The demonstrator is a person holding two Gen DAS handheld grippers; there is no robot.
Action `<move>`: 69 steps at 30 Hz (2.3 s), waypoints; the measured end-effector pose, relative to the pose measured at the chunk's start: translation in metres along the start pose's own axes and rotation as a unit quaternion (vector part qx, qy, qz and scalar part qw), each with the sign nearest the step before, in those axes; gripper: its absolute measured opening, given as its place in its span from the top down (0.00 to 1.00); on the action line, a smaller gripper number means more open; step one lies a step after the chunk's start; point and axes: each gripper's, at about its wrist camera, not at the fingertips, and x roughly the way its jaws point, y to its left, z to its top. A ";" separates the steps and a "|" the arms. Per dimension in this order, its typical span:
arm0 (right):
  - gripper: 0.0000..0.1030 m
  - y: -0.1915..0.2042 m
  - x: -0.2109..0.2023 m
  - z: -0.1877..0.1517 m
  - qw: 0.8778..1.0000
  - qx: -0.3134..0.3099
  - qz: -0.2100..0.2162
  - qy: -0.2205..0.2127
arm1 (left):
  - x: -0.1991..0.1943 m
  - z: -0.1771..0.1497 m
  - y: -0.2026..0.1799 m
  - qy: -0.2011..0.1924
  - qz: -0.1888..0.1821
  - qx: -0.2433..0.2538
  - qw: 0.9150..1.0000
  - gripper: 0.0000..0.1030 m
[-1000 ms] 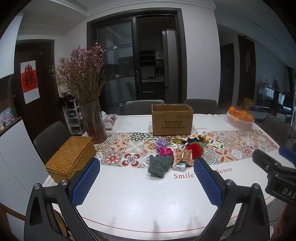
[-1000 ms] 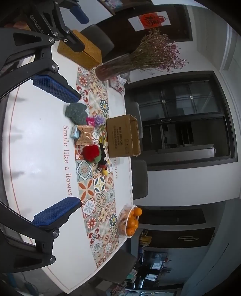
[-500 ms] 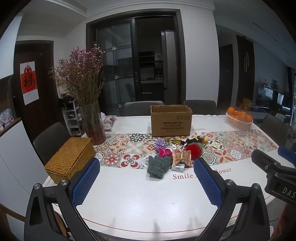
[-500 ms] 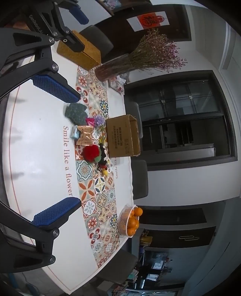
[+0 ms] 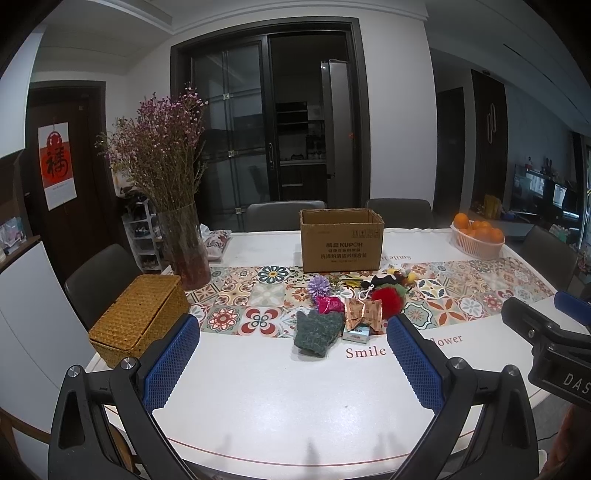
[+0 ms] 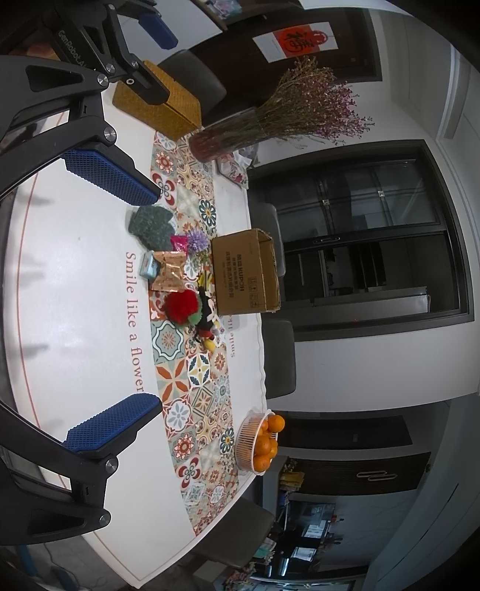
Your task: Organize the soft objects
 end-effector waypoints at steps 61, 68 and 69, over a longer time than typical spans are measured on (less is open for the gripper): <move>0.00 -0.010 0.027 0.004 1.000 0.003 0.012 0.018 | 0.020 -0.004 -0.013 0.006 0.003 0.009 1.000 0.00; 0.00 -0.019 0.047 -0.001 0.999 0.004 0.030 0.031 | 0.032 -0.014 -0.021 0.016 0.002 0.009 1.000 0.00; 0.00 -0.018 0.050 -0.001 0.999 0.004 0.032 0.036 | 0.035 -0.016 -0.021 0.022 0.003 0.010 1.000 0.00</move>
